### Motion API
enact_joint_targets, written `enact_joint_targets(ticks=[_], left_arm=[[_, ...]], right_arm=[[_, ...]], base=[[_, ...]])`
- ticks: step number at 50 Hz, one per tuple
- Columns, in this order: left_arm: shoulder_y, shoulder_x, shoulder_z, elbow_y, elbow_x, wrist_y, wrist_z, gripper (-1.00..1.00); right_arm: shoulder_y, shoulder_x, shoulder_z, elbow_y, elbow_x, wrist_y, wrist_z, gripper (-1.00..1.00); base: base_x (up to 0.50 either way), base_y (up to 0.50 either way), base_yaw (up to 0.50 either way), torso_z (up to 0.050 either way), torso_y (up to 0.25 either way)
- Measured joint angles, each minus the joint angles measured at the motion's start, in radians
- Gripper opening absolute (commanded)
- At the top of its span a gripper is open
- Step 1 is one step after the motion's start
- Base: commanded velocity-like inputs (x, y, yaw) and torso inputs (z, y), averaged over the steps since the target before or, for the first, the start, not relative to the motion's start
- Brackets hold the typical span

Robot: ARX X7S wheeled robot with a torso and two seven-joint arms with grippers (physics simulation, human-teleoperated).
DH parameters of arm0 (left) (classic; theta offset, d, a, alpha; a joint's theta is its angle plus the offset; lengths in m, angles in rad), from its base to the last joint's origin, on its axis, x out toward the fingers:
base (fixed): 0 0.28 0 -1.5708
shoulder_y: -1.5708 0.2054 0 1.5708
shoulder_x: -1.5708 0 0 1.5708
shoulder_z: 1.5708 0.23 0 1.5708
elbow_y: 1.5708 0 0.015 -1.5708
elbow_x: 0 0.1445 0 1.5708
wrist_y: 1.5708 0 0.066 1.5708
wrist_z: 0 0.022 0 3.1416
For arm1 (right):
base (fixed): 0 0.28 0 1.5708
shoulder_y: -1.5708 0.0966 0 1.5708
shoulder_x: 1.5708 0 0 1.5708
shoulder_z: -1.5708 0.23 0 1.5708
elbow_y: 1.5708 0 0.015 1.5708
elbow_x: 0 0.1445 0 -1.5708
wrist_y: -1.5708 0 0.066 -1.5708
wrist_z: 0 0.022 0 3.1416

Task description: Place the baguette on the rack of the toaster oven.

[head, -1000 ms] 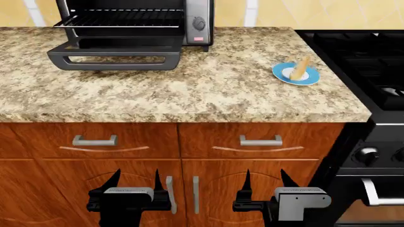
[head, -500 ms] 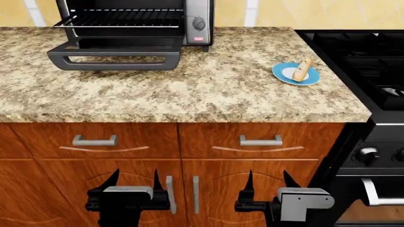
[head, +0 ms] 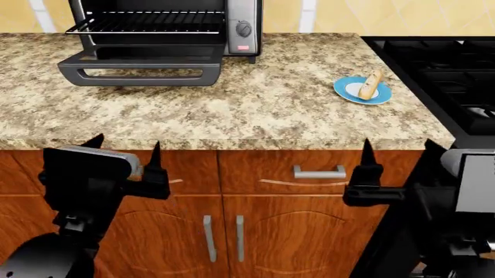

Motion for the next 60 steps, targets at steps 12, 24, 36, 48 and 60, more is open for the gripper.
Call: enact_joint_targets(ticks=[12,24,36,48,60], left_arm=[[-0.273,-0.049,-0.129,0.179,-0.140,-0.406,0.025,1.00],[-0.443,-0.085,-0.226,0.222,-0.321,-0.610,-0.049,1.00],[-0.506,-0.116,-0.282,0.208,-0.497,-0.666,-0.166,1.00],[-0.525,-0.132,-0.312,0.182,-0.611,-0.677,-0.256,1.00],[-0.536,-0.147,-0.332,0.157,-0.708,-0.679,-0.337,1.00]], right_arm=[[0.488,0.294,-0.168,-0.052,0.755,0.018,0.483,1.00],[0.766,0.395,-0.273,-0.045,1.024,0.009,0.654,1.00],[0.875,0.421,-0.332,-0.027,1.090,0.010,0.691,1.00],[0.896,0.430,-0.353,-0.021,1.090,0.005,0.686,1.00],[0.900,0.438,-0.364,-0.022,1.084,-0.003,0.678,1.00]], base=[[0.00,0.00,0.00,0.000,0.000],[0.27,0.00,0.00,0.000,0.000],[0.32,0.00,0.00,0.000,0.000],[0.32,0.04,0.00,0.000,0.000],[0.32,0.12,0.00,0.000,0.001]])
